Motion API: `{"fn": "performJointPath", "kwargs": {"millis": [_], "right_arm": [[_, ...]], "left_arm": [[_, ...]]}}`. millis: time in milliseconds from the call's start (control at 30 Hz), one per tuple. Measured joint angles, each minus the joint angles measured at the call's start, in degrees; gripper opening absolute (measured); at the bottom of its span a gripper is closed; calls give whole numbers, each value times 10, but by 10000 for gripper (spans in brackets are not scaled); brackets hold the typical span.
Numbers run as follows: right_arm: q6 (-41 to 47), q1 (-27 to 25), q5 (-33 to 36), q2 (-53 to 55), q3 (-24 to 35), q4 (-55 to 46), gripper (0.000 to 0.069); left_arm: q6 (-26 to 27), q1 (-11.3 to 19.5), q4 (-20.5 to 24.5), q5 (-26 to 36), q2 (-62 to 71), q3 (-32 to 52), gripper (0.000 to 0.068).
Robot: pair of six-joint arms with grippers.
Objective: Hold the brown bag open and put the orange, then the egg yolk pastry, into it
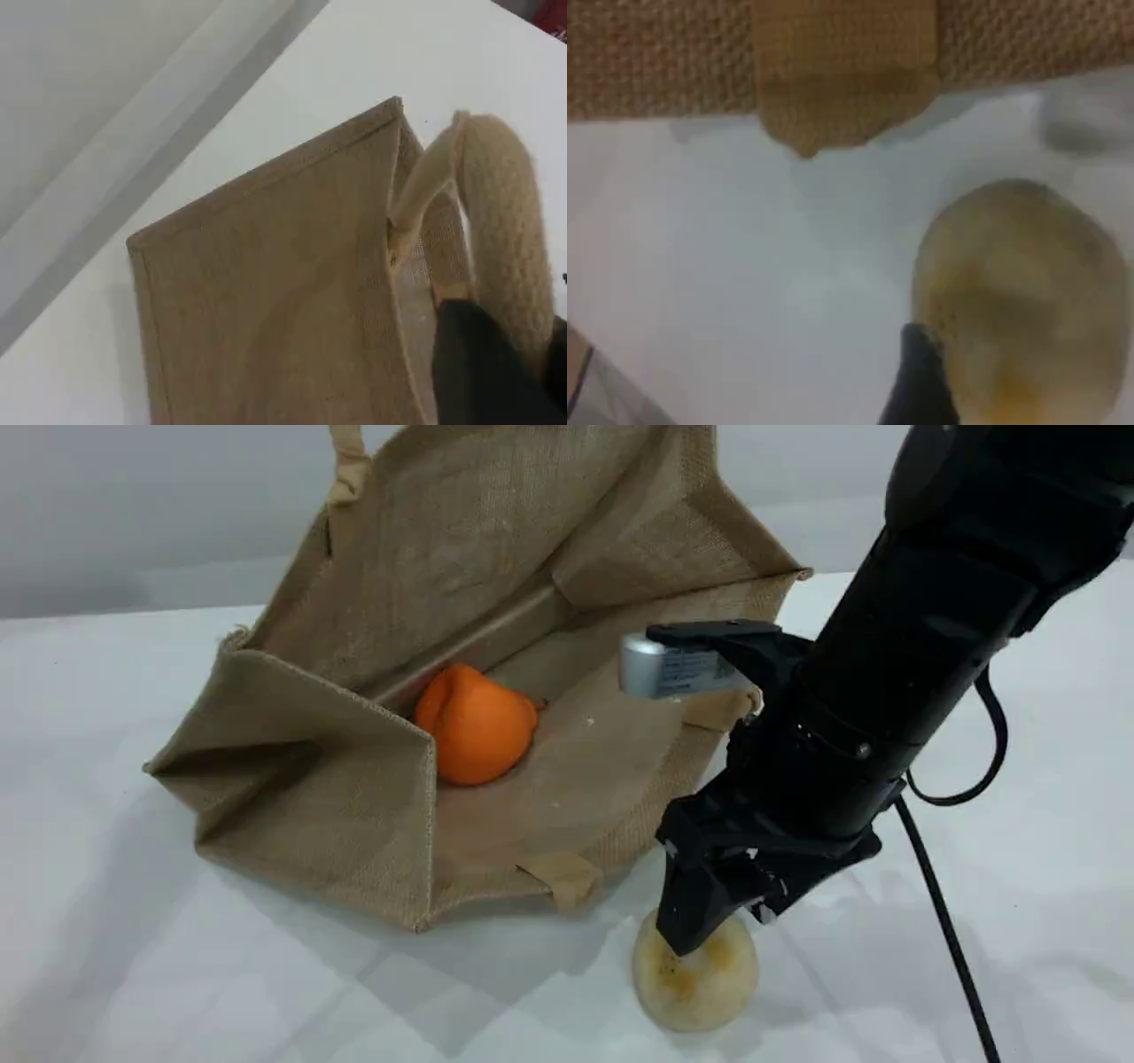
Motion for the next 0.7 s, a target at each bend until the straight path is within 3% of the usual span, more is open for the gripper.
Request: {"fn": "performJointPath", "kwargs": {"millis": [300, 433, 600, 700], "right_arm": [[-3, 0, -8, 29, 0, 5, 457], [-3, 0, -9, 29, 0, 5, 326], [-3, 0, -3, 29, 0, 2, 91], [-3, 0, 1, 27, 0, -2, 50]], "left_arm": [[0, 0, 0, 0, 0, 0, 88], [0, 0, -1, 0, 0, 0, 88], [0, 0, 0, 0, 0, 0, 88], [0, 0, 0, 0, 0, 0, 88]]}}
